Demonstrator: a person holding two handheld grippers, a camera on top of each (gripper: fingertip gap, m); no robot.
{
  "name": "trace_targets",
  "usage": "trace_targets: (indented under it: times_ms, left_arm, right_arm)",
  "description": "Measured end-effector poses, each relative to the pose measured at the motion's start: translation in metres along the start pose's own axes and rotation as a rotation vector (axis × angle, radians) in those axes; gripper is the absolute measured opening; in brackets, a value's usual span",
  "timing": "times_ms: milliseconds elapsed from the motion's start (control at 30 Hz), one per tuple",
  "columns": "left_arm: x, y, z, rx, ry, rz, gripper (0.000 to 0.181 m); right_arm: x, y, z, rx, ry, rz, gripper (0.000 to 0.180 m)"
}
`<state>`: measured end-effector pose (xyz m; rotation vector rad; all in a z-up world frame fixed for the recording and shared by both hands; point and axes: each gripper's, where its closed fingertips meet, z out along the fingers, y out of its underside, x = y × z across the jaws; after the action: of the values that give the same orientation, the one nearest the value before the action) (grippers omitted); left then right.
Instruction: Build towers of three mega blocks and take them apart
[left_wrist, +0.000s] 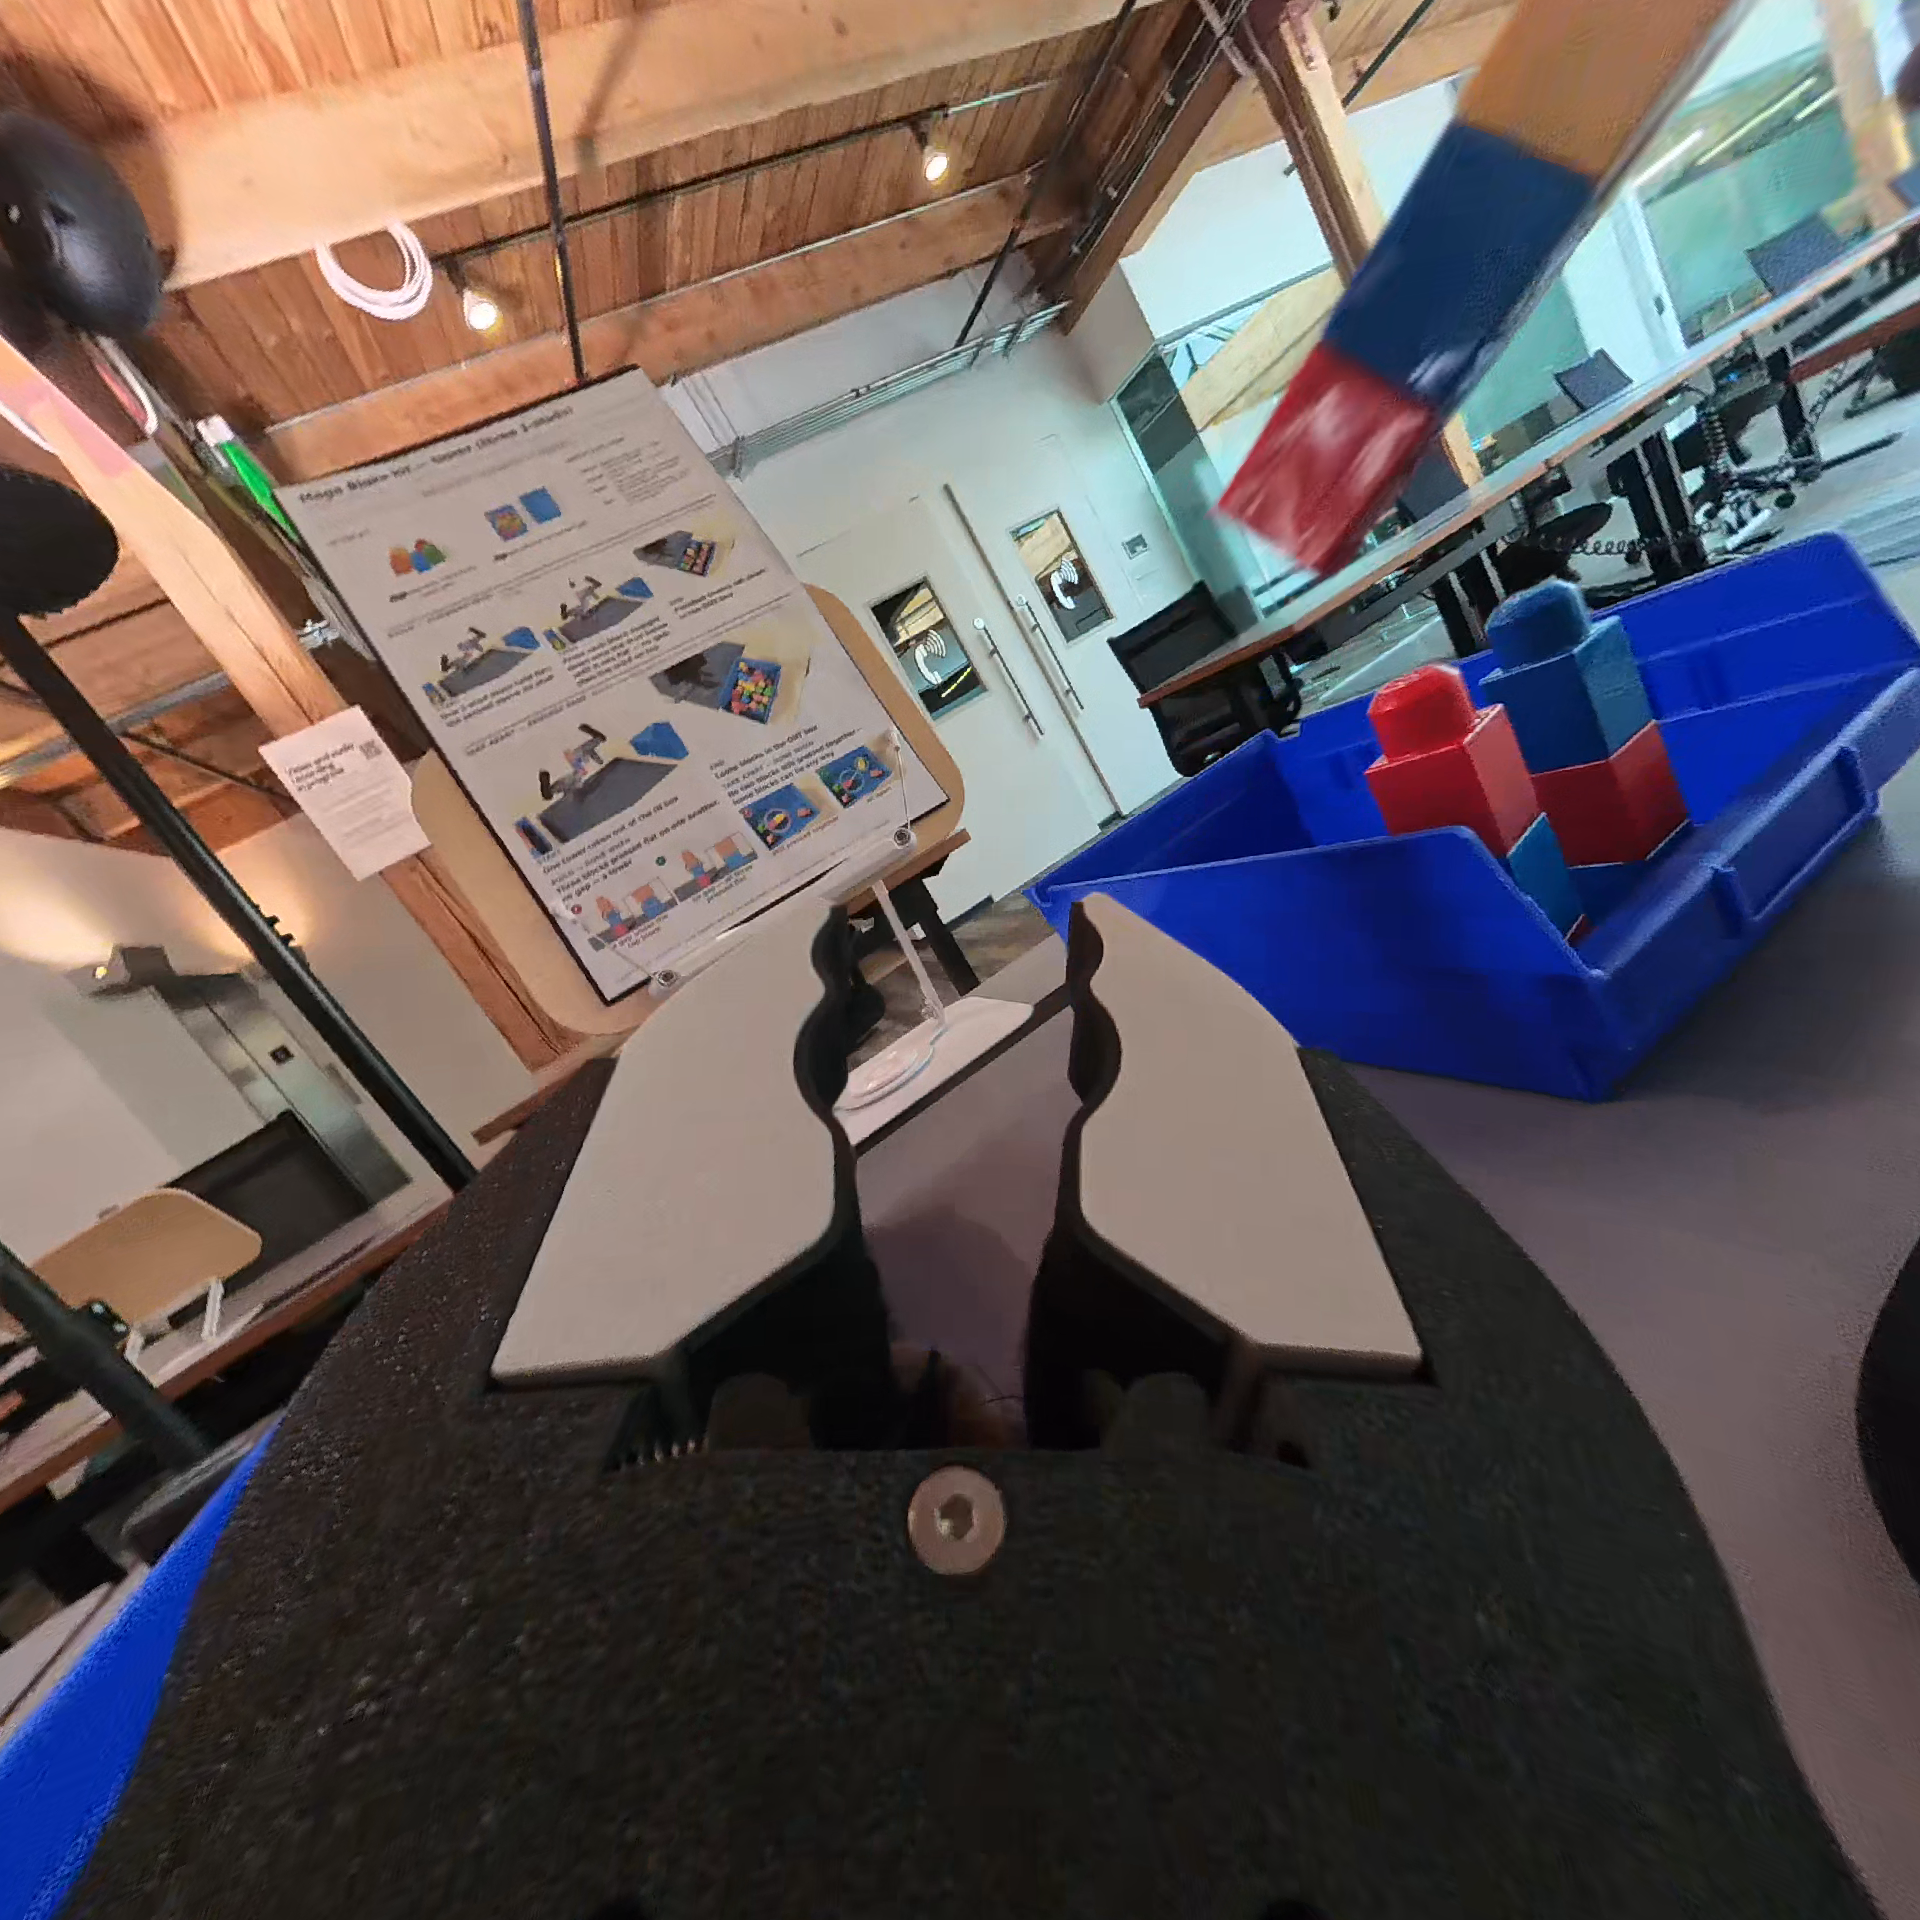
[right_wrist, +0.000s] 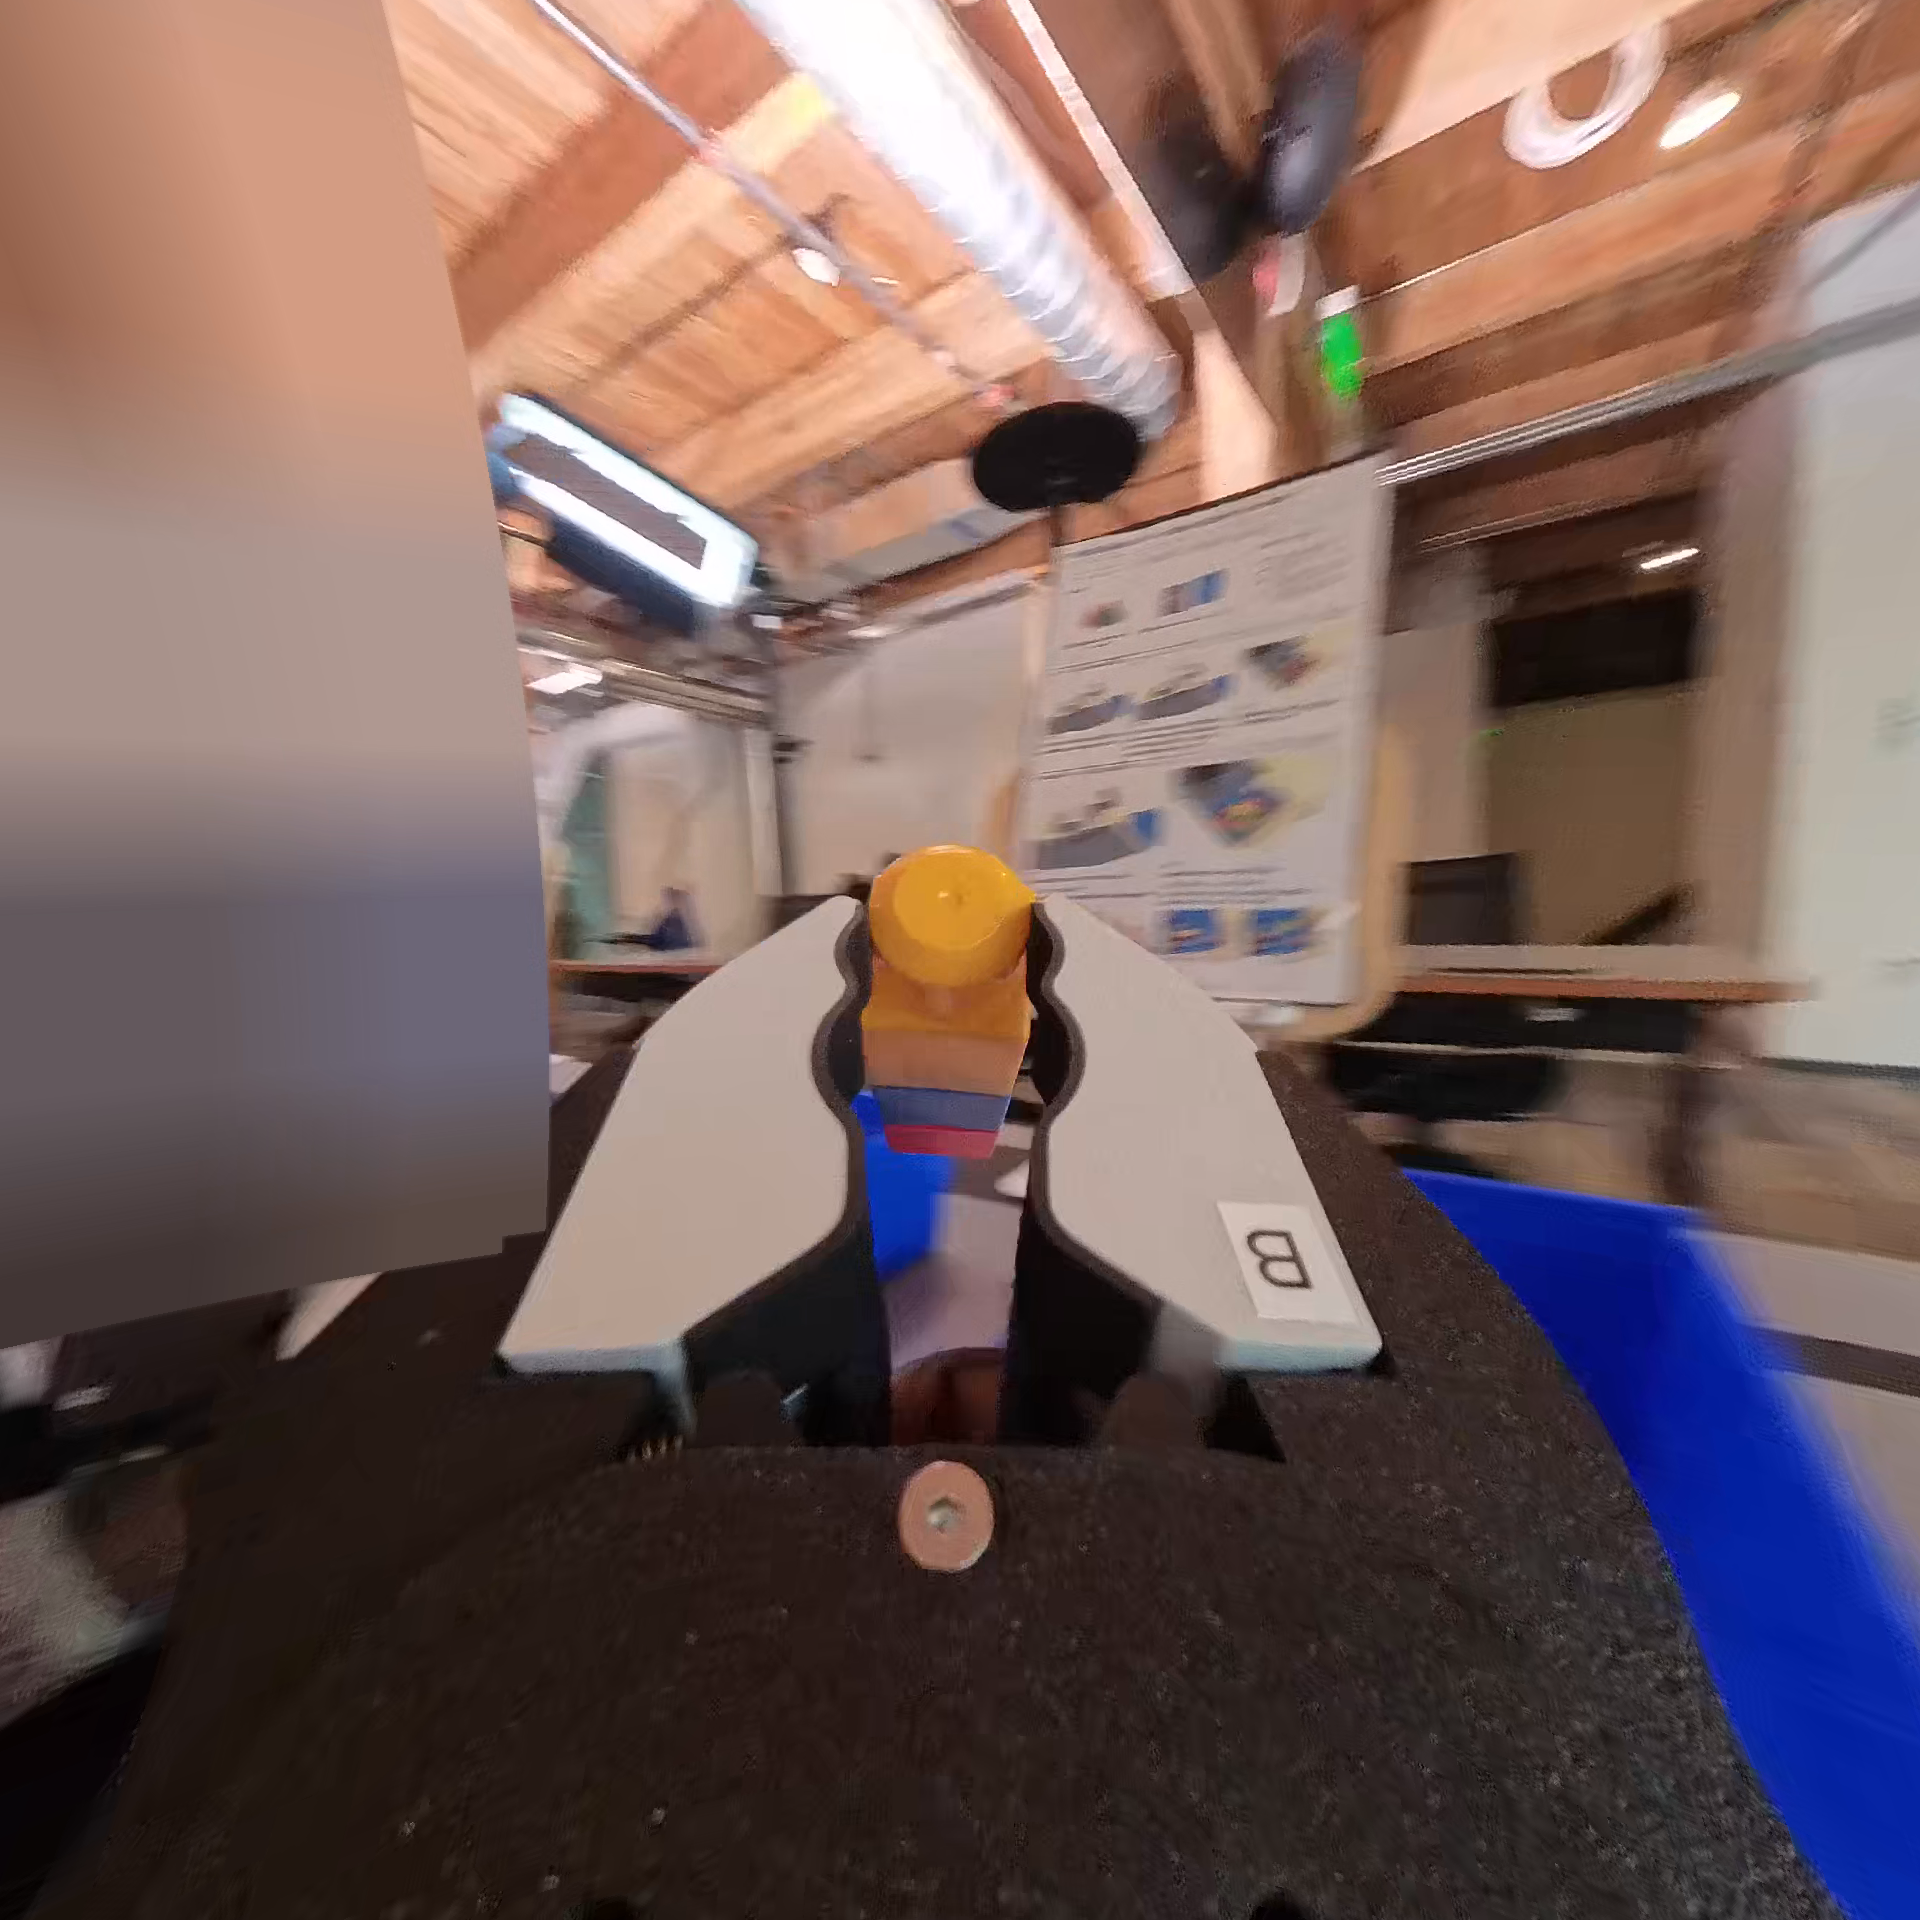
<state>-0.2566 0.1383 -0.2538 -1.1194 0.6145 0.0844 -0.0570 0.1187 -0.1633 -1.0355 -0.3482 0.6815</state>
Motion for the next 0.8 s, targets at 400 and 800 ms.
trace_targets:
  times_ms: [400,800]
  left_arm:
    - [0.005,0.000,0.000,0.000,0.012,0.052,0.038]
    - [0.008,0.004,0.002,-0.015,0.028,0.056,0.037]
  right_arm:
    - [0.129,0.060,-0.049,-0.569,0.530,-0.264,0.028]
    - [0.153,0.119,-0.045,-0.885,0.502,-0.161,0.028]
